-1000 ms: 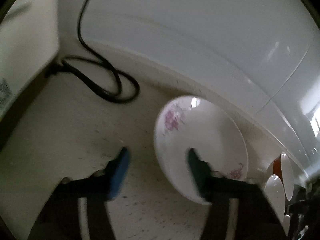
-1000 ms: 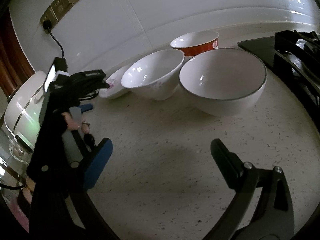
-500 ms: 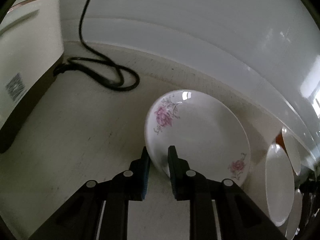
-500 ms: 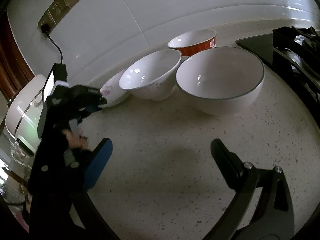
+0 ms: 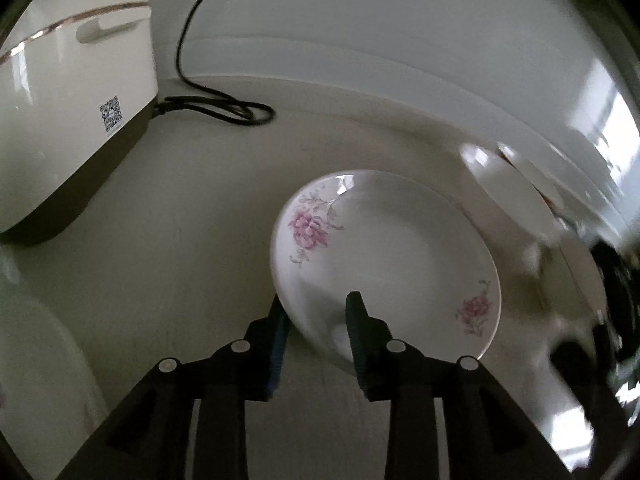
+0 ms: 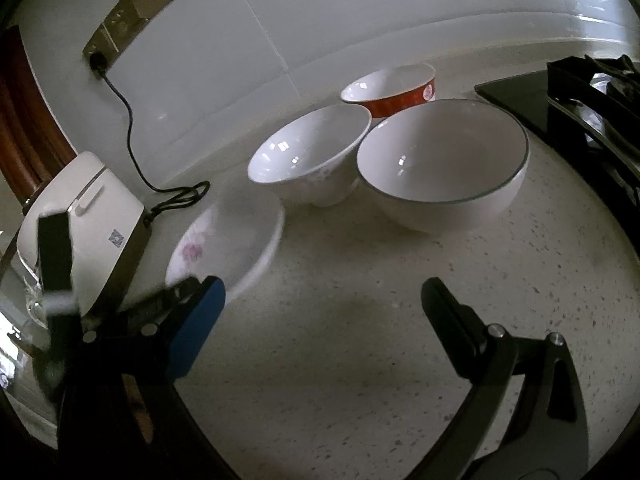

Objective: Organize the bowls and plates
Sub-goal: 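Move both tools to the third pink-flower plate by the bowls, then pinch the plate rim between the fingers of both tools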

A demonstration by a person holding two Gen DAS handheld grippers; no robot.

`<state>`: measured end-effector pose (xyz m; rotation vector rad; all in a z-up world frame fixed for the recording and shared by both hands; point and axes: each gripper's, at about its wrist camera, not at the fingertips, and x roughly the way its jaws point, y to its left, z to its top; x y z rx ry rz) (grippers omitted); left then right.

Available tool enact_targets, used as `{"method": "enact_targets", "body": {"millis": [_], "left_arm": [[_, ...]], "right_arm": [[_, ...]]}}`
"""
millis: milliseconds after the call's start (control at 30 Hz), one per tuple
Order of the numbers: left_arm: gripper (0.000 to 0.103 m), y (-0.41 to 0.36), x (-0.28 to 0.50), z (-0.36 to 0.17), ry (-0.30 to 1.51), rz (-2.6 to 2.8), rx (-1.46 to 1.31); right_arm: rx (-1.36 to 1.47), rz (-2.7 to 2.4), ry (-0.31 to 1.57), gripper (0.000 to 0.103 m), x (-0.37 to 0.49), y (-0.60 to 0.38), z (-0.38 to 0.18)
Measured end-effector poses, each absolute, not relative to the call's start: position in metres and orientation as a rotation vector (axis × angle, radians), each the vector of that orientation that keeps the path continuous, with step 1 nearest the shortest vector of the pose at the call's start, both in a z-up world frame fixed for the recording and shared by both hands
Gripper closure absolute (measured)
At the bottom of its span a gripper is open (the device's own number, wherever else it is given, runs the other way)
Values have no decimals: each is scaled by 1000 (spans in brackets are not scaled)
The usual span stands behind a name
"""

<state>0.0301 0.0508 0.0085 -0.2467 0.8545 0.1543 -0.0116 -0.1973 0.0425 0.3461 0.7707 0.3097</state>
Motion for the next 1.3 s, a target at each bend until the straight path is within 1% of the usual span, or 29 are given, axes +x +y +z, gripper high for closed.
{"method": "enact_targets", "body": {"millis": [133,233,267,300,367,433,500,633,667,800,833,967,1000,1033,1067,1133,1167,1200,1233,1300], "left_arm": [[72,40,-1,7,854,68,-240],[71,42,-9,6,847,9,-280],[64,47,-12,6,840,-15,-329],[51,53,-11,5,829,-27,-367],[36,64,-14,8,794,-4,-445],[36,69,-12,8,779,1,-487],[36,68,-8,8,771,6,-498],[35,62,1,8,773,10,-476],[34,62,1,7,773,8,-476],[25,63,3,7,769,-23,-489],[24,61,4,7,774,-26,-477],[15,48,11,8,812,-27,-392],[15,47,12,8,816,-24,-382],[15,46,12,9,819,-20,-373],[15,46,12,8,817,-21,-375],[18,51,9,8,803,-23,-401],[26,53,9,8,799,-10,-408],[38,55,8,7,796,11,-411],[44,56,7,7,794,24,-414],[73,59,7,5,797,17,-435]], "right_arm": [[357,324,764,4,-13,-199,44],[387,329,766,4,-12,-203,43],[393,331,767,4,-12,-203,43],[398,334,768,4,-12,-204,43],[397,346,771,4,-10,-203,42],[385,365,775,5,-10,-199,42],[368,369,780,14,-10,-196,42],[370,381,805,21,-7,-194,39],[367,384,808,25,-7,-194,39],[349,393,847,40,-3,-189,36],[346,396,862,40,-1,-186,35],[347,407,875,46,6,-183,32],[345,414,879,49,7,-182,31],[345,426,882,50,8,-181,30],[345,439,885,53,8,-180,30],[349,444,893,63,9,-180,28],[353,443,898,69,10,-180,27],[356,443,902,71,11,-180,26],[355,442,903,71,11,-180,25],[356,442,903,72,11,-180,24]]}}
